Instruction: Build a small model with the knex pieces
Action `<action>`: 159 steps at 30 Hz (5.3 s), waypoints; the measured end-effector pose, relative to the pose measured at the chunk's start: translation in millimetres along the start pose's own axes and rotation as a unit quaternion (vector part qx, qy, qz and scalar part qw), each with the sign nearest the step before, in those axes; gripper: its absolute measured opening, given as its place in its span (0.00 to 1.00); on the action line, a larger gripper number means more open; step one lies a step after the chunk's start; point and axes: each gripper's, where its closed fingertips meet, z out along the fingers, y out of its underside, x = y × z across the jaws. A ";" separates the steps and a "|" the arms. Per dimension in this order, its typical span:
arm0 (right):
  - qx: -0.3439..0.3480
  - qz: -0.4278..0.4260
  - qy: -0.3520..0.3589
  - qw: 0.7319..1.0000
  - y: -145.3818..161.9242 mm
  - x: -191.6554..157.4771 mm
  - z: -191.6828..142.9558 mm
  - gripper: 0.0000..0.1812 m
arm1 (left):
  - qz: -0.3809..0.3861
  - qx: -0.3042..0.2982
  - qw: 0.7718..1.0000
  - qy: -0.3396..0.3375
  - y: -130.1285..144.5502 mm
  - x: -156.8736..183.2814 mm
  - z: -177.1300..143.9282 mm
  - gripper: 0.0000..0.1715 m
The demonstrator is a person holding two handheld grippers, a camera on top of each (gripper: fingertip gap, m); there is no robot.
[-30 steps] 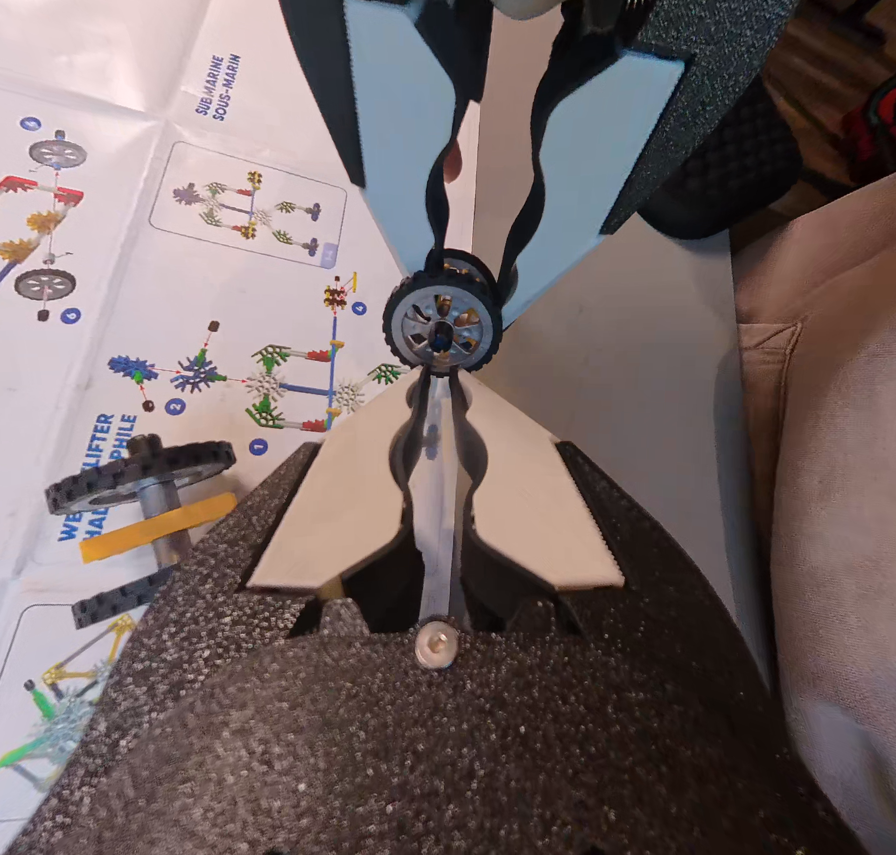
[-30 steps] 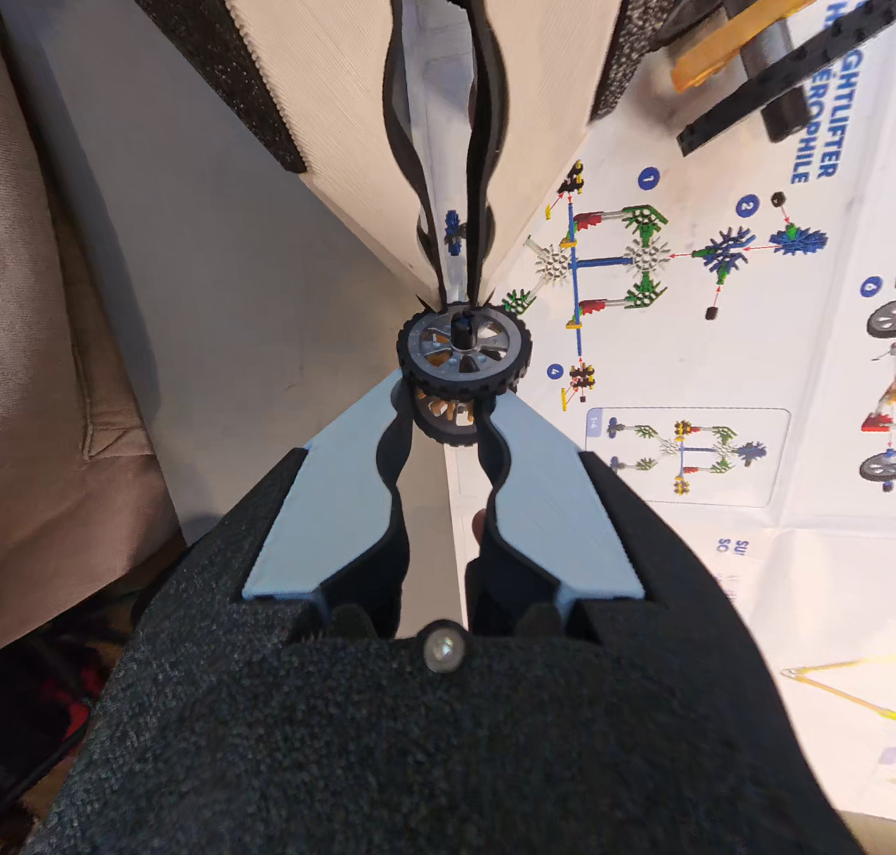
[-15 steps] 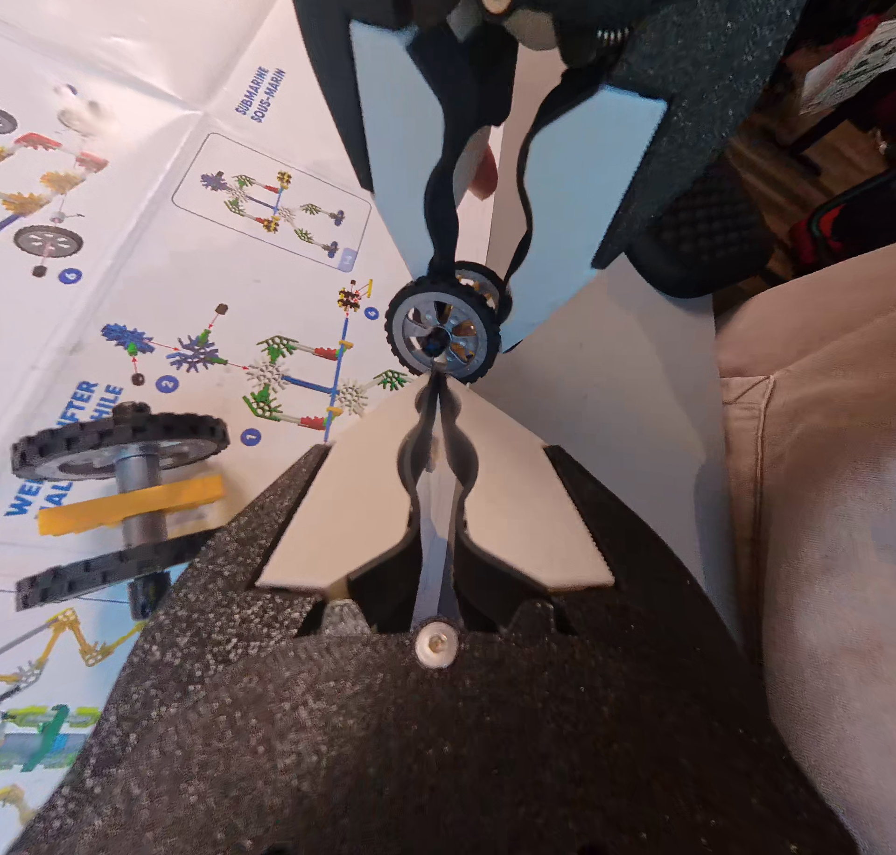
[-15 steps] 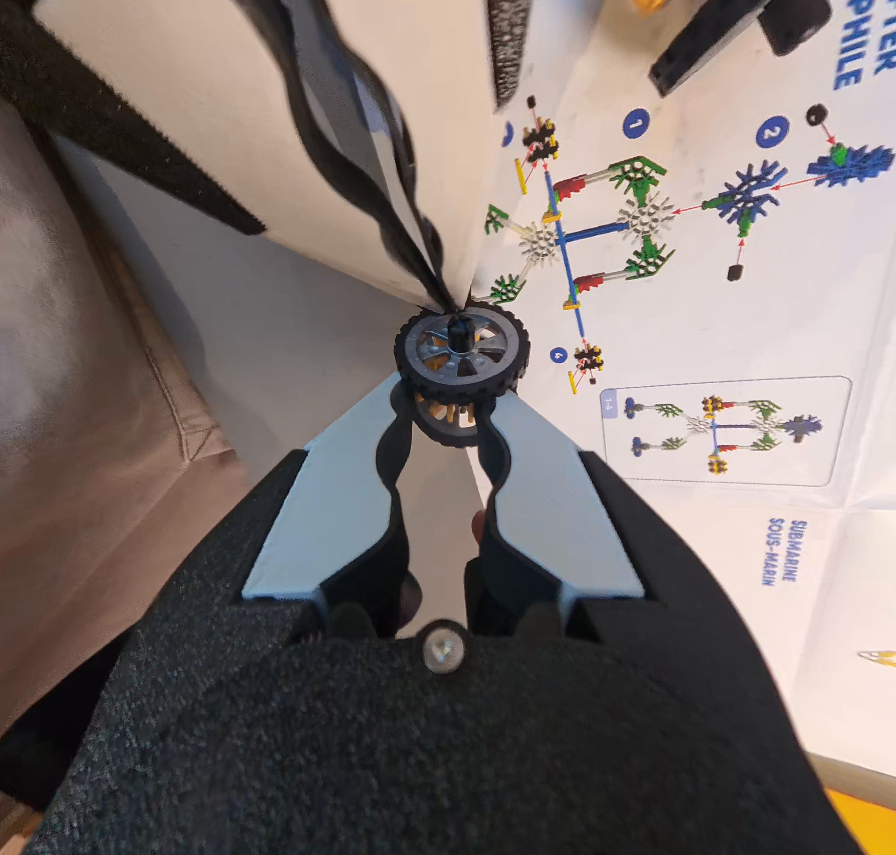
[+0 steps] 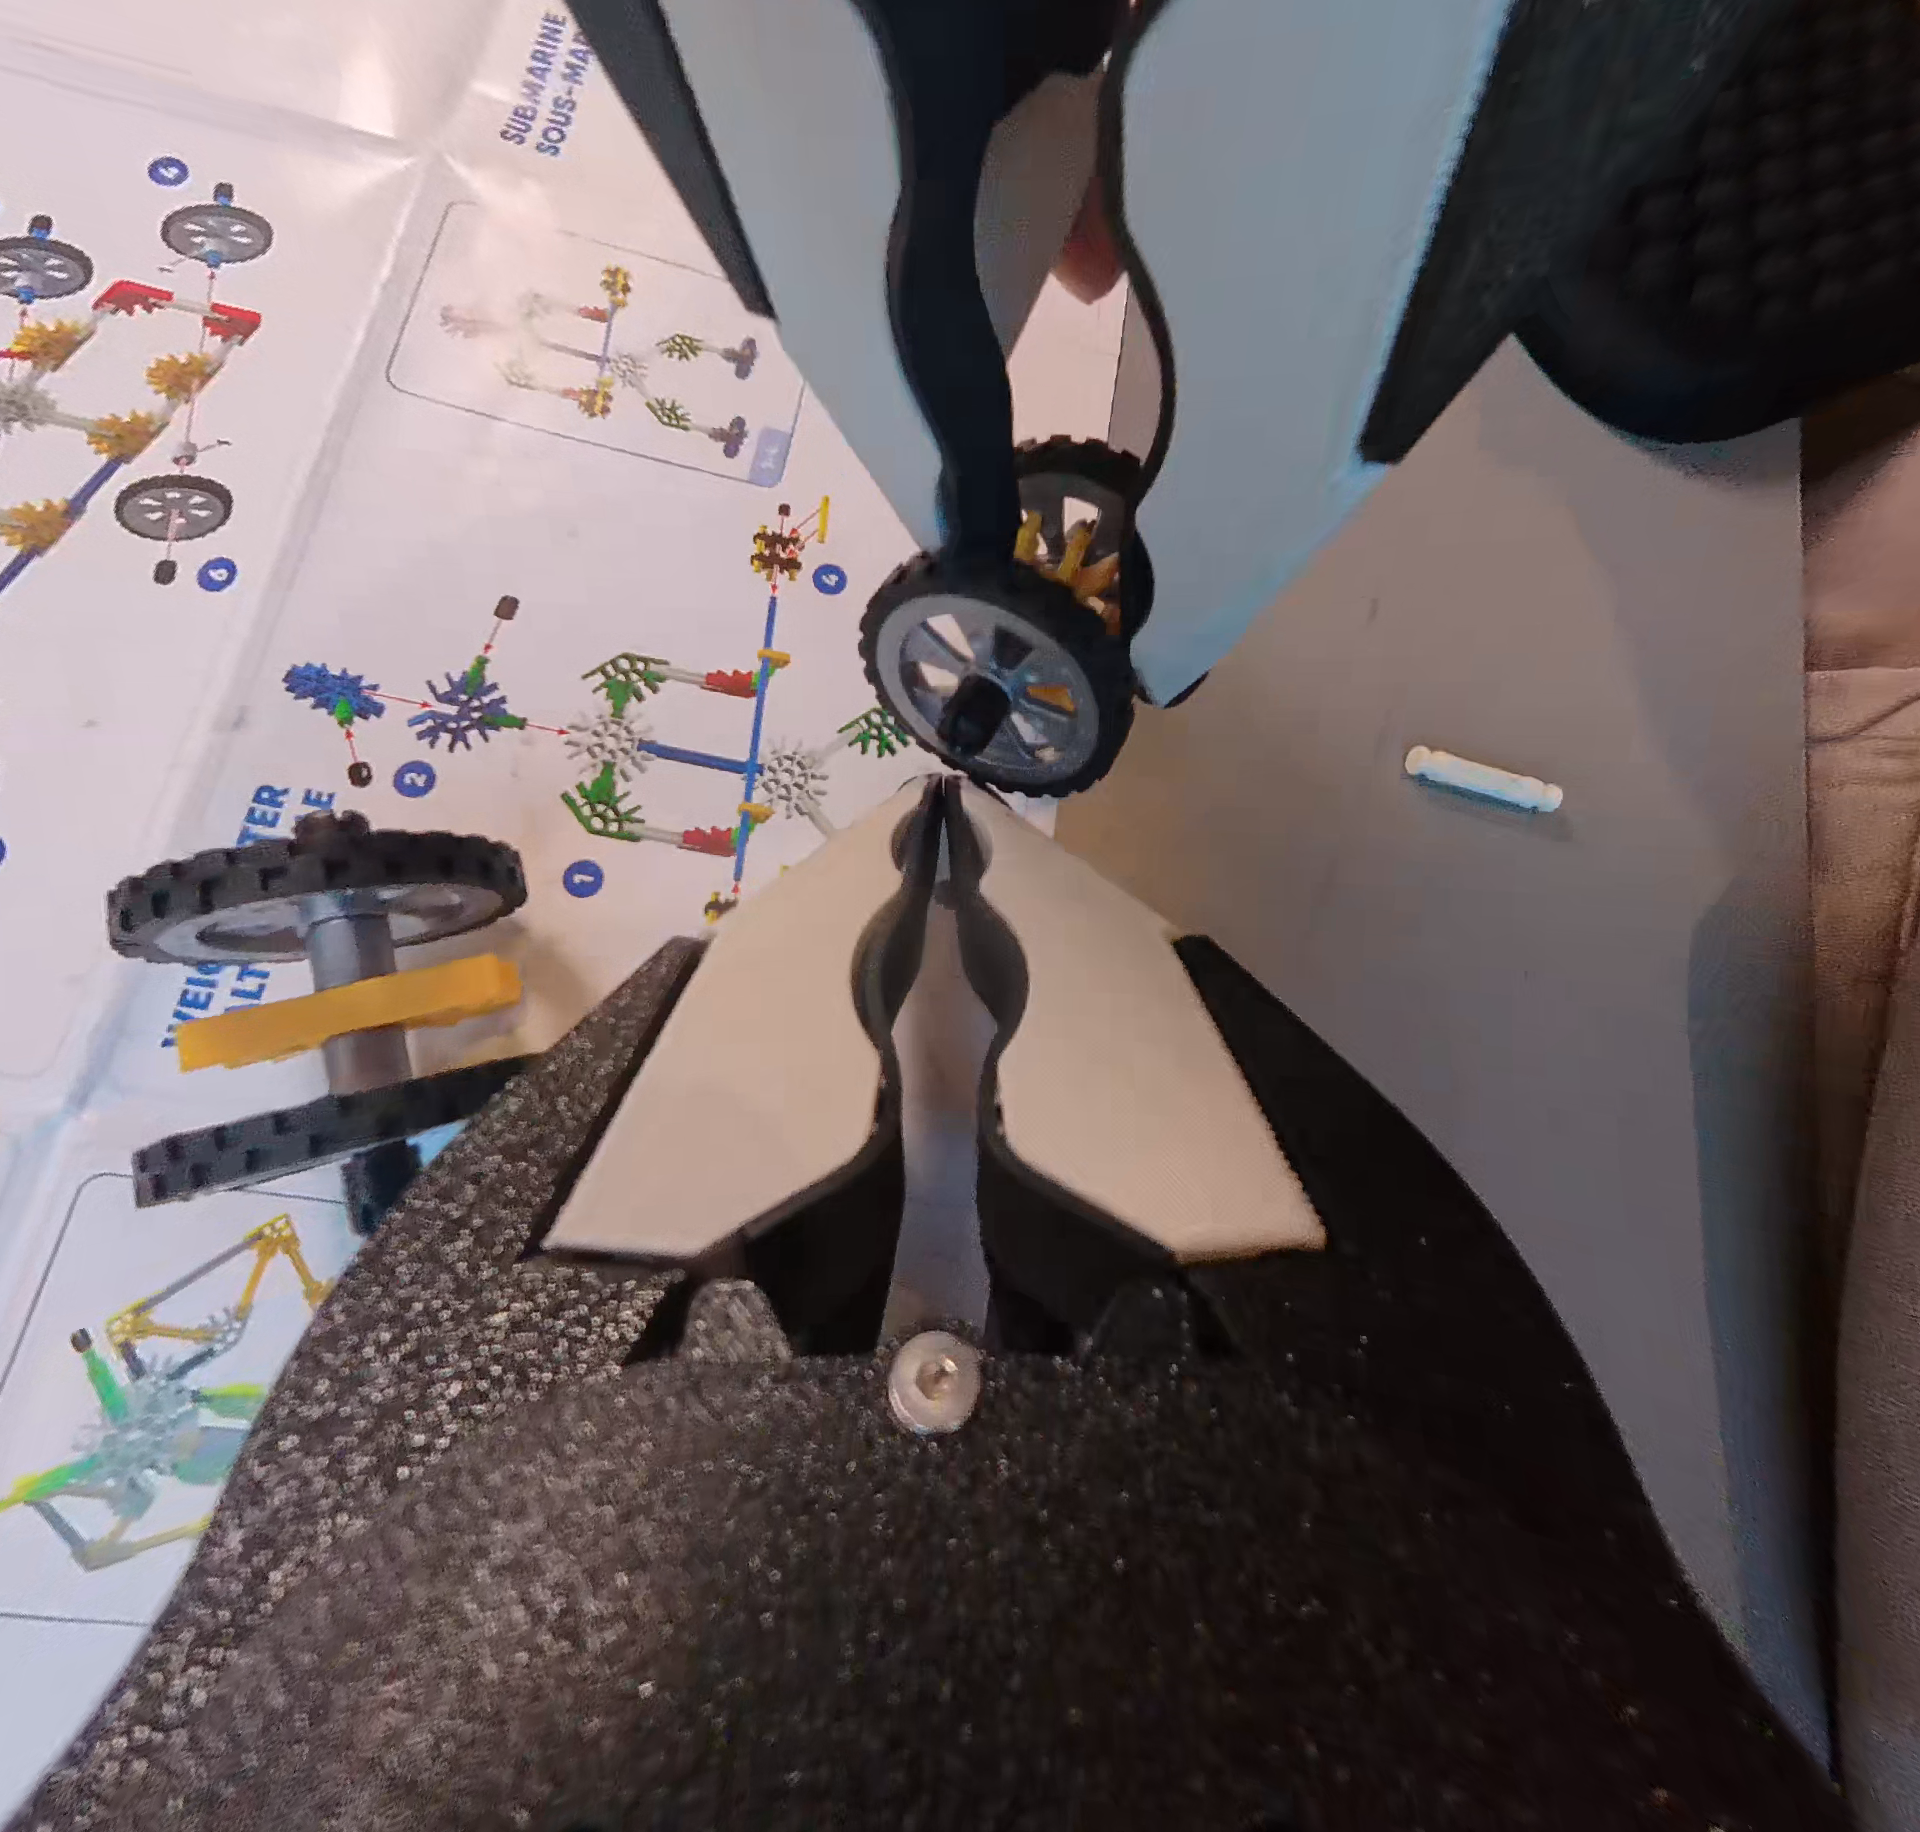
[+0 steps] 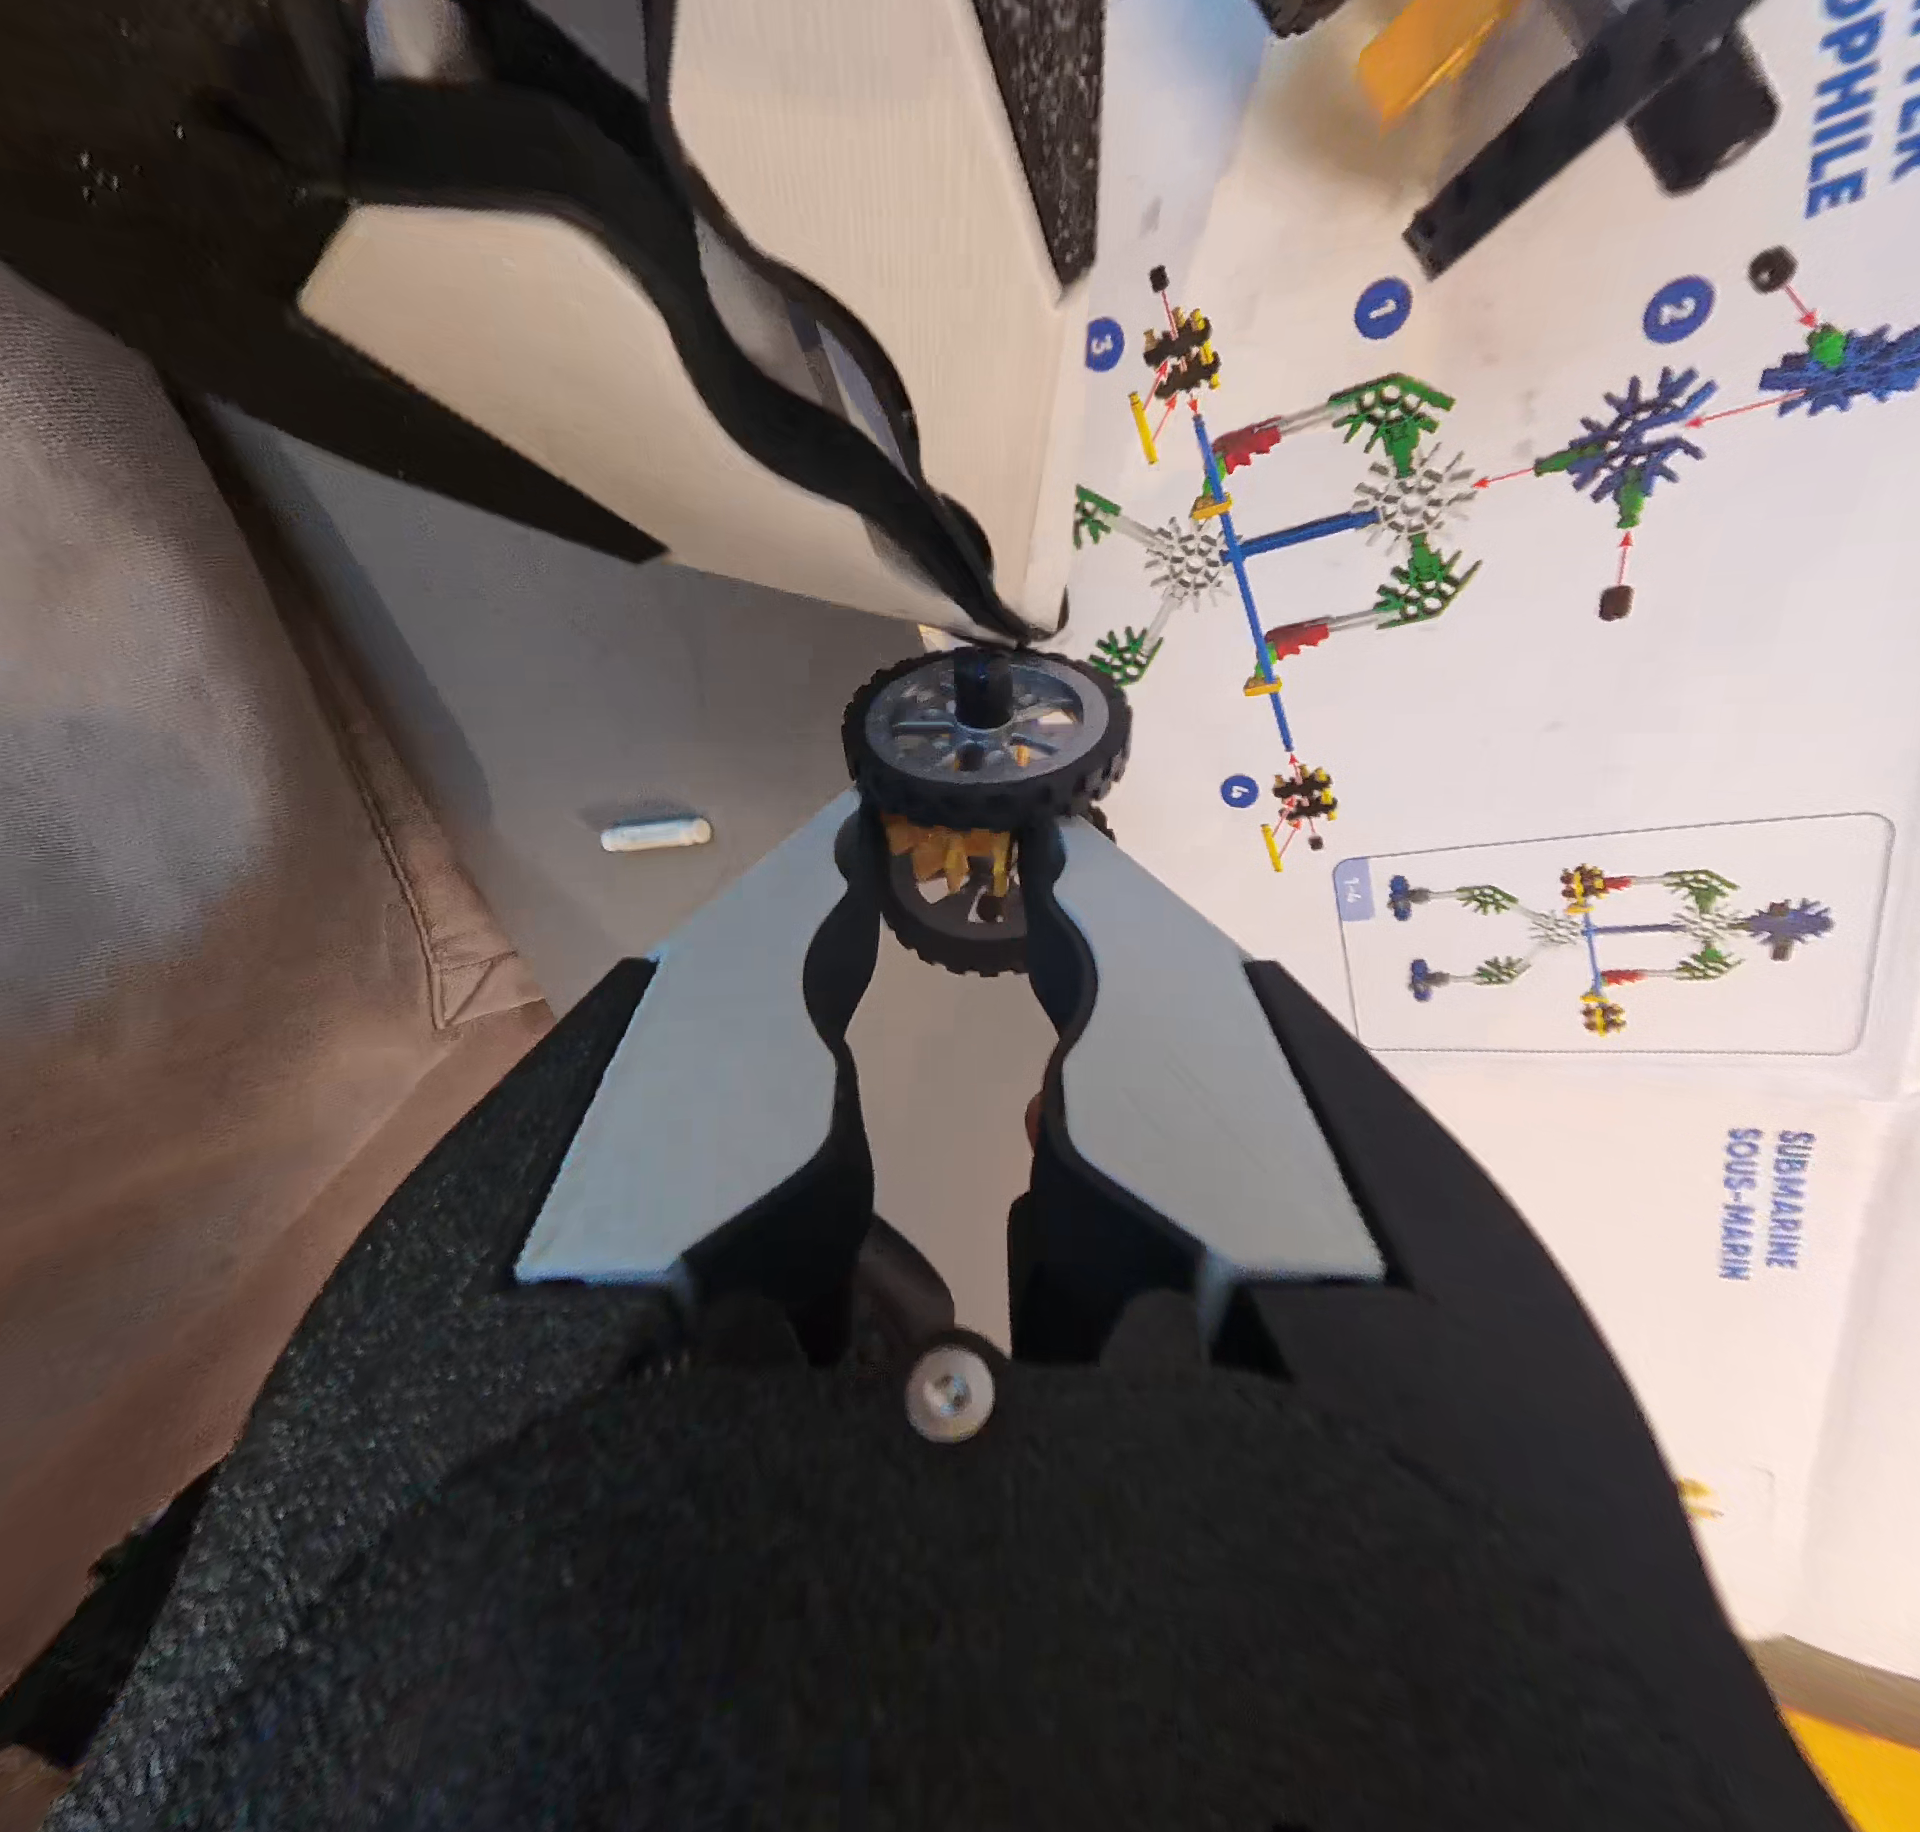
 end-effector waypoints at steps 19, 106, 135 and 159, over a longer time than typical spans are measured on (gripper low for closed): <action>0.347 0.102 0.134 0.922 56.5 90.6 -39.2 0.12 | 0.148 -0.006 0.984 0.104 -24.0 123.1 49.4 0.29; 0.386 -0.056 0.282 0.876 34.1 107.8 -46.6 0.24 | -0.010 0.096 0.985 -0.145 17.5 -91.8 -79.6 0.16; 0.661 -0.243 -0.188 0.684 -16.0 -161.9 -125.9 0.14 | -0.042 0.407 0.910 0.069 -81.2 112.4 -151.2 0.32; 0.626 -0.266 -0.302 0.668 1.6 -195.3 -109.1 0.07 | -0.080 0.418 0.887 0.179 -84.4 153.9 -129.0 0.32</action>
